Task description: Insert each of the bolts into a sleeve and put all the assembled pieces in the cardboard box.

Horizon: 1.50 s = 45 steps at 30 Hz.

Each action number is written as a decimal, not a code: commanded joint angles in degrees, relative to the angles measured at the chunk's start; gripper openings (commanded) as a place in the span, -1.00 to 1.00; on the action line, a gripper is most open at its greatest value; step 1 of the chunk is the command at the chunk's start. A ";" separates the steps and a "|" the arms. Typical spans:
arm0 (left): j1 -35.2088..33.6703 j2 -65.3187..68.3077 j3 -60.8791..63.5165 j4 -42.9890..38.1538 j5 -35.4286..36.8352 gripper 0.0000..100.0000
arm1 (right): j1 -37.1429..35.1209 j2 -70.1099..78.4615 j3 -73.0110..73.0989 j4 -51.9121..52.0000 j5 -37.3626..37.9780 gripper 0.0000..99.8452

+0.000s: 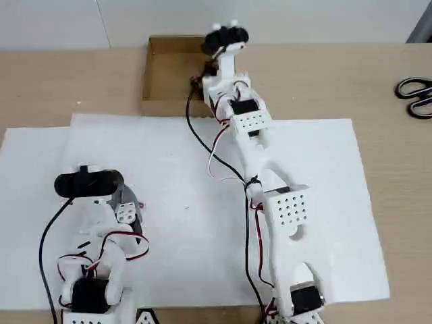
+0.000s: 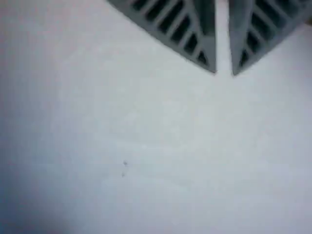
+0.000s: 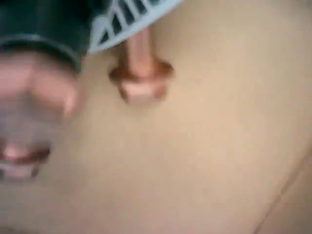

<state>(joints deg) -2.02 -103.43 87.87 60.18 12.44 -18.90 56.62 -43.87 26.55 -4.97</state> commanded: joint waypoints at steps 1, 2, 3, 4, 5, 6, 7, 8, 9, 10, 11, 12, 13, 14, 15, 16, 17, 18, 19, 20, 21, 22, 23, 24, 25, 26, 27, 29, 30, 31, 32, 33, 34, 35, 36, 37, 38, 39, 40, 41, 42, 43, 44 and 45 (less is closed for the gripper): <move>-0.26 -0.70 -1.71 0.97 -0.26 -0.99 | 0.13 0.48 -3.60 -1.27 3.34 -0.99; -0.26 -0.70 -2.59 1.05 -0.35 -0.99 | 0.04 0.92 -3.60 -1.27 4.48 -0.99; -0.18 -0.70 -3.30 0.88 -0.44 -0.99 | -0.04 1.01 -3.60 -1.19 5.45 -0.99; 0.09 -0.70 -3.82 0.88 -0.44 -0.99 | -0.22 0.92 -3.60 -0.75 6.42 -0.99; 0.18 -0.70 -4.09 0.88 -0.53 -0.99 | -0.31 0.66 -3.60 0.40 7.21 -0.99; 0.18 -0.70 -4.09 0.88 -0.53 -0.99 | -0.40 0.22 -3.60 1.54 8.09 -0.99; 0.18 -0.70 -4.09 1.05 -0.53 -0.99 | -0.48 -0.31 -3.60 2.59 8.53 -0.96; 0.00 -0.70 -4.00 1.14 -0.53 -0.99 | -0.57 -0.84 -3.60 3.91 8.88 -0.92; -0.18 -0.70 -4.00 1.23 -0.53 -0.99 | -0.57 -1.19 -3.60 5.05 9.05 -0.85; -0.18 -0.70 -4.00 1.23 -0.53 -0.99 | -0.57 -1.45 -3.60 6.20 9.05 -0.78; -0.18 -0.70 -4.00 1.14 -0.53 -0.99 | -0.57 -1.71 -3.60 7.16 9.05 -0.71; -0.09 -0.70 -4.00 1.14 -0.53 -0.99 | -0.57 -1.89 -3.60 7.96 9.05 -0.65; 0.00 -0.70 -4.00 1.05 -0.53 -0.99 | -0.57 -2.24 -3.60 8.57 9.05 -0.61; 0.09 -0.70 -4.00 0.97 -0.53 -0.99 | -0.57 -2.77 -3.60 9.10 9.05 -0.59; 0.09 -0.70 -4.00 0.97 -0.53 -0.99 | -0.66 -3.47 -3.60 9.63 9.05 -0.59; 0.09 -0.70 -4.00 0.97 -0.53 -0.99 | -0.75 -4.35 -3.60 9.98 9.05 -0.59; 0.00 -0.70 -4.00 0.97 -0.53 -0.99 | -0.75 -5.58 -3.60 9.98 8.97 -0.59; 0.00 -0.70 -4.00 0.97 -0.53 -0.99 | -0.75 -6.99 -3.60 10.07 8.97 -0.59; 0.00 -0.70 -4.00 0.97 -0.53 -0.99 | -0.84 -8.57 -3.60 10.24 8.97 -0.59; 0.00 -0.70 -4.00 0.97 -0.53 -0.99 | -0.84 -10.42 -3.60 11.21 8.88 -0.59; 0.00 -0.70 -4.00 0.97 -0.53 -0.99 | -0.92 -12.53 -3.60 12.62 8.88 -0.59; 0.00 -0.70 -4.00 0.97 -0.53 -0.99 | -1.01 -14.73 -3.60 14.64 8.79 -0.59; 0.00 -0.70 -4.00 0.97 -0.53 -0.99 | -1.27 -16.84 -3.60 17.01 8.79 -0.59; 0.09 -0.70 -4.00 0.97 -0.53 -0.99 | -1.45 -19.03 -3.60 19.38 8.79 -0.59; 0.09 -0.70 -4.00 0.97 -0.53 -0.99 | -1.54 -21.41 -3.60 22.20 8.79 -0.59; 0.00 -0.70 -4.00 0.88 -0.53 -0.99 | -1.71 -23.60 -3.60 25.10 8.79 -0.59; 0.00 -0.70 -4.00 0.88 -0.44 -0.99 | -1.71 -25.54 -3.60 28.09 8.79 -0.59; 0.09 -0.70 -4.00 0.88 -0.35 -0.99 | -1.80 -28.79 -3.60 33.63 8.79 -0.59; 0.18 -0.70 -4.00 0.88 -0.35 -0.99 | -1.80 -29.76 -3.60 36.18 8.79 -0.59; 0.18 -0.70 -4.00 0.88 -0.35 -0.99 | -1.80 -30.64 -3.60 38.73 8.79 -0.59; 0.18 -0.70 -4.00 0.88 -0.44 -0.99 | -1.80 -31.25 -3.60 41.45 8.88 -0.59; 0.18 -0.70 -4.00 0.88 -0.44 -0.99 | -1.80 -31.69 -3.60 44.09 8.88 -0.59; 0.18 -0.70 -4.00 0.88 -0.44 -0.99 | -1.80 -32.04 -3.60 46.99 8.97 -0.59; 0.18 -0.70 -4.00 0.88 -0.35 -0.99 | -1.80 -32.31 -3.60 49.71 8.97 -0.59; 0.18 -0.70 -4.00 0.88 -0.26 -0.99 | -1.80 -32.31 -3.60 52.09 8.97 -0.59; 0.18 -0.70 -4.00 0.88 -0.26 -0.99 | -1.80 -32.40 -3.60 54.20 8.88 -0.59; 0.18 -0.70 -4.09 0.88 -0.26 -0.99 | -1.89 -32.31 -3.60 56.04 8.88 -0.59; 0.18 -0.70 -4.09 0.88 -0.18 -0.99 | -1.89 -32.13 -3.60 57.98 8.79 -0.59; 0.18 -0.70 -4.09 0.88 -0.18 -0.99 | -1.89 -32.13 -3.60 59.91 8.79 -0.59; 0.18 -0.70 -4.09 0.88 -0.18 -0.99 | -2.15 -32.13 -3.60 61.93 8.79 -0.59; 0.18 -0.70 -4.09 0.88 -0.18 -0.99 | -2.24 -32.13 -3.60 64.13 9.05 -0.59; 0.18 -0.70 -4.09 0.88 -0.18 -0.99 | -2.24 -32.13 -3.60 66.42 9.05 -0.59; 0.18 -0.70 -4.09 0.88 -0.18 -0.99 | -2.15 -32.04 -3.52 68.26 9.14 -0.59; 0.18 -0.70 -4.09 0.88 -0.26 -0.99 | -1.89 -32.04 -3.34 69.32 9.41 -0.59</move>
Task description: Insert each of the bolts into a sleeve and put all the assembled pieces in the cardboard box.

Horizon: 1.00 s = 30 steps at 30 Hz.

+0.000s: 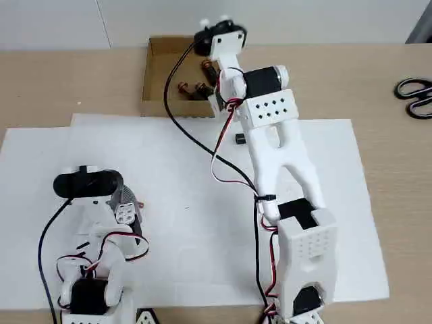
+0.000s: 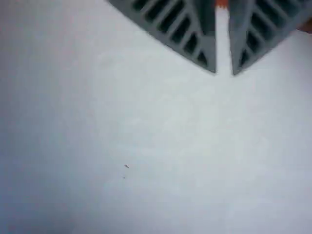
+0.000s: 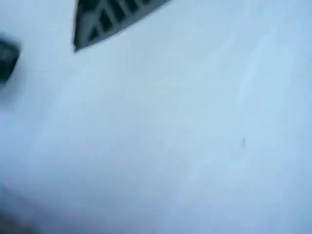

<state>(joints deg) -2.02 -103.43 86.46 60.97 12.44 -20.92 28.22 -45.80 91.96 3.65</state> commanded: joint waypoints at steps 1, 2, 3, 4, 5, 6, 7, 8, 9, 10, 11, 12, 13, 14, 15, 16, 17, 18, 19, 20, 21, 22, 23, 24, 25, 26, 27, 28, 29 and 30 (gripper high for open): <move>0.18 -0.70 -2.68 0.09 -0.26 -0.99 | 0.75 -3.65 -1.23 4.26 2.02 -0.59; 0.18 -0.70 -2.68 0.09 -0.26 -0.99 | 1.36 -3.65 -0.53 4.18 4.04 -0.59; 0.18 -0.70 -2.68 0.09 -0.35 -0.99 | 1.54 -3.65 -0.09 4.00 6.95 -0.59; 0.18 -0.70 -2.68 0.09 -0.35 -0.99 | 1.71 -3.47 0.26 3.91 10.11 -0.59; 0.18 -0.70 -2.68 0.09 -0.35 -0.99 | 1.71 -3.12 0.53 3.91 12.84 -0.59; 0.18 -0.70 -2.68 0.09 -0.44 -0.99 | 1.71 -2.42 0.88 3.91 15.12 -0.59; 0.18 -0.70 -2.68 0.09 -0.44 -0.99 | 1.71 -1.63 0.97 4.09 17.23 -0.59; 0.18 -0.70 -2.68 0.09 -0.44 -0.99 | 1.80 -0.92 1.05 4.26 19.08 -0.59; 0.09 -0.70 -2.68 0.09 -0.44 -0.99 | 1.98 -0.22 1.14 4.26 21.01 -0.59; 0.09 -0.70 -2.68 0.09 -0.44 -0.99 | 2.42 0.48 1.14 4.26 23.03 -0.59; 0.00 -0.70 -2.68 0.09 -0.44 -0.99 | 2.77 1.19 1.14 4.26 25.14 -0.59; 0.00 -0.70 -2.68 0.09 -0.44 -0.99 | 2.86 1.89 1.14 4.26 27.34 -0.59; 0.00 -0.70 -2.68 0.09 -0.44 -0.99 | 2.95 2.59 1.14 4.26 29.63 -0.59; 0.09 -0.70 -2.68 0.09 -0.44 -0.99 | 2.95 3.30 1.14 4.44 32.09 -0.59; 0.18 -0.70 -2.68 0.09 -0.44 -0.99 | 2.95 3.91 1.14 4.44 34.29 -0.59; 0.18 -0.70 -2.68 0.09 -0.53 -0.99 | 3.03 4.44 1.14 4.44 36.40 -0.59; 0.18 -0.70 -2.68 0.09 -0.53 -0.99 | 3.03 4.97 1.14 4.44 38.68 -0.59; 0.18 -0.70 -2.77 0.09 -0.53 -0.99 | 3.03 5.41 1.14 4.44 41.14 -0.59; 0.09 -0.70 -2.77 0.09 -0.53 -0.99 | 3.03 5.93 1.14 4.44 43.43 -0.59; 0.00 -0.70 -2.77 0.09 -0.62 -0.99 | 3.03 6.64 1.14 4.44 45.63 -0.59; -0.09 -0.70 -2.86 0.09 -0.62 -0.99 | 3.12 7.43 1.14 4.44 47.74 -0.59; -0.18 -0.70 -3.38 0.09 -0.62 -0.99 | 3.12 8.22 1.14 4.44 49.67 -0.59; -0.18 -0.70 -4.09 0.09 -0.62 -0.99 | 3.65 9.01 1.14 4.44 51.60 -0.59; -0.18 -0.70 -4.79 0.09 -0.62 -0.99 | 4.09 9.80 1.14 4.35 53.36 -0.59; -0.18 -0.70 -5.76 0.09 -0.62 -0.99 | 4.62 10.59 1.14 4.18 55.21 -0.59; -0.18 -0.70 -6.81 0.09 -0.62 -0.99 | 5.49 11.47 1.14 4.09 57.14 -0.59; -0.18 -0.70 -7.78 0.09 -0.62 -0.99 | 6.46 12.44 1.14 4.00 58.99 -0.59; -0.18 -0.70 -8.75 0.09 -0.62 -0.99 | 7.25 13.23 1.14 3.91 60.48 -0.59; -0.18 -0.70 -9.54 0.09 -0.62 -0.99 | 7.96 13.85 1.05 3.91 61.63 -0.59; -0.18 -0.70 -10.15 0.09 -0.62 -0.99 | 8.75 14.37 0.97 3.91 62.51 -0.59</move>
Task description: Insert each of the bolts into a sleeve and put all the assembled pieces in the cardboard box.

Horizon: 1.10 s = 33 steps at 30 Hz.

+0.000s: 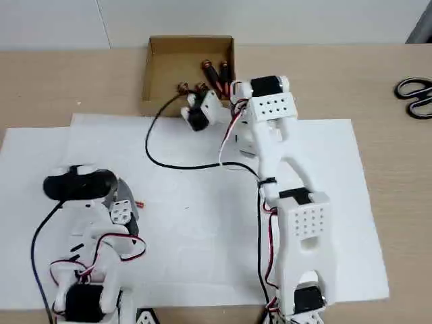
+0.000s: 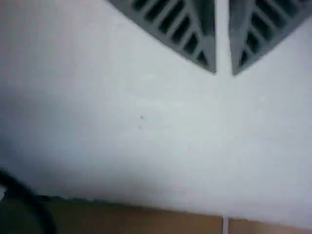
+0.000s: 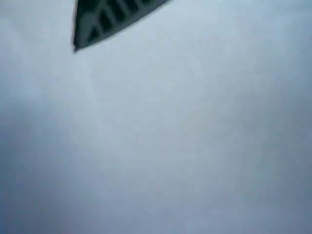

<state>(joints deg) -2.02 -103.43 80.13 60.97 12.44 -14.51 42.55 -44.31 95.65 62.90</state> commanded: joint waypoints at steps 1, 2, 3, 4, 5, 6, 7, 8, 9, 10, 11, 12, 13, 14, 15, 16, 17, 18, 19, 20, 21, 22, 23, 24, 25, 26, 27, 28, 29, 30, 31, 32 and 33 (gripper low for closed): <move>-0.18 -0.70 -4.35 0.09 -0.62 -0.99 | 2.95 0.48 -0.62 0.13 3.78 -0.59; -0.18 -0.70 -4.62 0.09 -0.62 -0.99 | 3.56 0.75 -0.62 -0.66 4.31 -0.59; -0.18 -0.70 -4.79 0.09 -0.62 -0.99 | 4.18 0.84 -0.62 -1.45 4.57 -0.59; -0.18 -0.70 -4.79 0.09 -0.62 -0.99 | 4.62 0.92 -0.62 -2.51 4.84 -0.59; -0.18 -0.70 -4.62 0.09 -0.62 -0.99 | 4.88 0.92 -0.62 -3.30 5.36 -0.59; -0.18 -0.70 -4.53 0.09 -0.62 -0.99 | 4.88 1.01 -0.62 -3.91 5.89 -0.59; -0.09 -0.70 -4.44 0.09 -0.62 -0.99 | 4.88 1.01 -0.62 -4.35 6.24 -0.59; 0.00 -0.70 -4.44 0.09 -0.62 -0.99 | 4.70 0.84 -0.62 -4.79 6.33 -0.59; 0.18 -0.70 -4.44 0.09 -0.62 -0.99 | 4.62 0.75 -0.62 -4.97 6.33 -0.59; 0.18 -0.70 -4.44 0.09 -0.62 -0.99 | 4.53 0.66 -0.62 -4.97 6.59 -0.59; 0.18 -0.70 -4.44 0.09 -0.62 -0.99 | 4.35 0.57 -0.70 -5.05 6.59 -0.58; 0.18 -0.70 -4.44 0.09 -0.62 -0.99 | 4.26 0.48 -0.79 -4.97 6.59 -0.58; 0.18 -0.70 -4.44 0.09 -0.62 -0.99 | 4.18 0.13 -1.41 -4.44 6.59 -0.58; 0.18 -0.70 -4.44 0.09 -0.62 -0.99 | 4.09 -0.57 -2.02 -3.74 6.59 -0.58; 0.18 -0.70 -4.44 0.09 -0.53 -0.99 | 4.09 -1.01 -2.81 -3.56 6.59 -0.58; 0.18 -0.70 -4.44 0.09 -0.53 -0.99 | 4.00 -1.36 -3.52 -3.38 6.59 -0.58; 0.18 -0.70 -4.44 0.09 -0.53 -0.99 | 3.91 -1.54 -4.13 -3.38 6.59 -0.58; 0.18 -0.70 -4.44 0.09 -0.53 -0.99 | 3.56 -1.54 -4.57 -3.38 6.59 -0.58; 0.18 -0.70 -4.44 0.09 -0.53 -0.99 | 3.30 -1.54 -4.84 -3.38 6.59 -0.58; 0.18 -0.70 -4.44 0.09 -0.53 -0.99 | 3.12 -1.54 -4.84 -3.47 6.59 -0.58; 0.18 -0.70 -4.44 0.09 -0.53 -0.99 | 2.86 -1.54 -4.84 -3.82 6.68 -0.58; 0.09 -0.70 -4.44 0.09 -0.53 -0.99 | 2.51 -1.54 -4.75 -4.62 6.68 -0.58; 0.09 -0.70 -4.44 0.09 -0.53 -0.99 | 2.33 -1.54 -4.75 -5.32 6.68 -0.58; -0.09 -0.70 -4.44 0.09 -0.53 -0.99 | 2.15 -1.54 -4.75 -6.02 6.68 -0.58; -0.09 -0.70 -4.44 0.09 -0.53 -0.99 | 2.07 -1.54 -4.75 -6.55 6.68 -0.58; -0.18 -0.70 -4.44 0.09 -0.53 -0.99 | 1.89 -1.54 -4.75 -6.99 6.68 -0.58; -0.18 -0.70 -4.44 0.09 -0.53 -0.99 | 1.54 -1.54 -4.75 -7.16 6.59 -0.58; -0.09 -0.70 -4.44 0.09 -0.53 -0.99 | 1.36 -1.45 -4.66 -7.16 6.59 -0.58; 0.00 -0.70 -4.44 0.09 -0.53 -0.99 | 1.10 -1.10 -4.57 -7.16 6.59 -0.58; 0.09 -0.70 -4.44 0.09 -0.53 -0.99 | 0.75 -0.48 -4.75 -7.16 6.59 -0.58; 0.09 -0.70 -4.44 0.09 -0.53 -0.99 | 0.66 0.13 -4.75 -7.25 6.68 -0.58; -0.09 -0.70 -4.44 0.09 -0.53 -0.99 | 0.57 0.84 -4.84 -7.69 6.77 -0.58; -0.18 -0.70 -4.44 0.09 -0.53 -0.99 | 0.57 1.54 -4.84 -8.31 7.03 -0.58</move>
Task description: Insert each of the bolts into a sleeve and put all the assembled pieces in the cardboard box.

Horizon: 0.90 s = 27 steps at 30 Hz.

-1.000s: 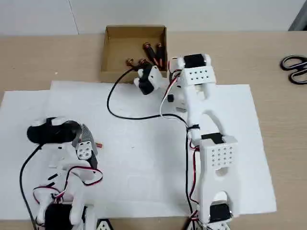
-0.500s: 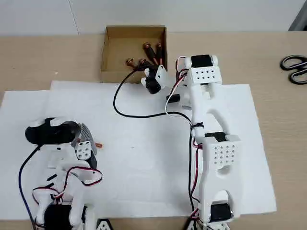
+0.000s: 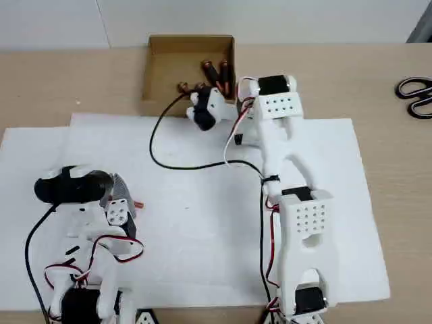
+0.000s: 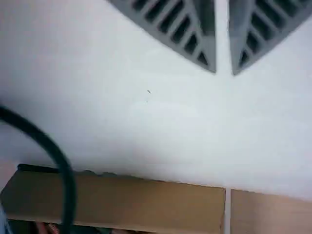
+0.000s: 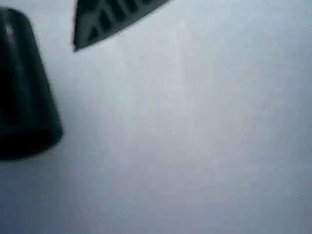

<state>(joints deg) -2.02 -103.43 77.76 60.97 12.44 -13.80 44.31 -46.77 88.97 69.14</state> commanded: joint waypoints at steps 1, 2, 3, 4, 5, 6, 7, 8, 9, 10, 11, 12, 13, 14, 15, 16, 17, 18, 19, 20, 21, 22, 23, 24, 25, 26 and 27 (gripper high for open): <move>-0.18 -0.70 -2.07 0.18 -0.53 -0.99 | -0.22 0.40 -2.37 -2.42 0.88 -0.58; -0.18 -0.70 -2.07 0.26 -0.53 -0.99 | -0.31 1.10 -2.37 -3.47 0.88 -0.58; -0.18 -0.70 -2.07 0.26 -0.53 -0.99 | -0.40 1.63 -2.37 -4.18 0.88 -0.58; -0.18 -0.70 -2.07 0.26 -0.53 -0.99 | -0.48 2.15 -2.37 -4.70 0.79 -0.58; -0.18 -0.70 -2.07 0.26 -0.53 -0.99 | -0.57 2.77 -2.37 -5.05 0.70 -0.58; -0.18 -0.70 -2.07 0.18 -0.53 -0.99 | -0.57 3.21 -2.37 -5.23 0.62 -0.58; -0.18 -0.70 -2.07 0.18 -0.53 -0.99 | -0.57 3.74 -2.37 -5.32 0.70 -0.58; -0.18 -0.70 -2.07 0.18 -0.53 -0.99 | -0.57 4.18 -2.37 -5.32 0.70 -0.58; -0.18 -0.70 -2.07 0.18 -0.53 -0.99 | -0.48 4.53 -2.37 -5.32 0.70 -0.58; -0.18 -0.70 -2.07 0.26 -0.53 -0.99 | -0.40 4.97 -2.37 -5.32 0.70 -0.58; -0.18 -0.70 -1.98 0.35 -0.53 -0.99 | -0.40 5.32 -2.37 -5.41 0.70 -0.58; -0.18 -0.70 -1.89 0.35 -0.44 -0.99 | -0.40 5.76 -2.37 -5.41 0.62 -0.59; -0.18 -0.70 -1.45 0.18 -0.44 -0.99 | -0.40 6.29 -2.37 -5.41 0.62 -0.59; -0.18 -0.70 -0.92 0.09 -0.44 -0.99 | -0.48 6.81 -2.37 -5.41 0.53 -0.59; -0.18 -0.70 -0.57 0.09 -0.44 -0.99 | -0.48 7.25 -2.37 -5.41 0.44 -0.59; -0.18 -0.70 -0.22 0.09 -0.44 -0.99 | -0.57 7.69 -2.37 -5.41 0.35 -0.59; -0.18 -0.70 -0.13 0.09 -0.44 -0.99 | -0.57 7.96 -2.37 -5.41 0.35 -0.59; -0.18 -0.70 -0.13 0.09 -0.44 -0.99 | -0.57 8.13 -2.37 -5.41 0.35 -0.59; -0.18 -0.70 -0.13 0.09 -0.44 -0.99 | -0.57 8.22 -2.37 -5.23 0.35 -0.60; -0.18 -0.70 -0.13 0.09 -0.44 -0.99 | -0.57 8.31 -2.37 -5.14 0.00 -0.62; -0.18 -0.70 -0.13 0.09 -0.44 -0.99 | -0.57 8.31 -2.37 -5.14 -1.05 -0.68; -0.18 -0.70 -0.13 0.09 -0.44 -0.99 | -0.57 8.31 -2.37 -5.14 -2.20 -0.75; -0.18 -0.70 -0.13 0.09 -0.35 -0.99 | -0.84 8.13 -2.37 -5.14 -3.16 -0.83; -0.18 -0.70 -0.13 0.09 -0.35 -0.99 | -1.10 8.13 -2.37 -5.14 -3.87 -0.92; -0.18 -0.70 -0.13 0.09 -0.26 -0.99 | -1.36 8.04 -2.37 -5.32 -4.40 -1.00; -0.18 -0.70 -0.13 0.09 -0.18 -0.99 | -1.45 8.04 -2.37 -5.32 -5.01 -0.99; -0.18 -0.70 -0.13 0.09 -0.18 -0.99 | -1.54 8.04 -2.37 -5.32 -5.54 -0.96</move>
<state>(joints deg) -2.02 -103.43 78.02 60.97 12.44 -14.15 52.22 -48.97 84.48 65.89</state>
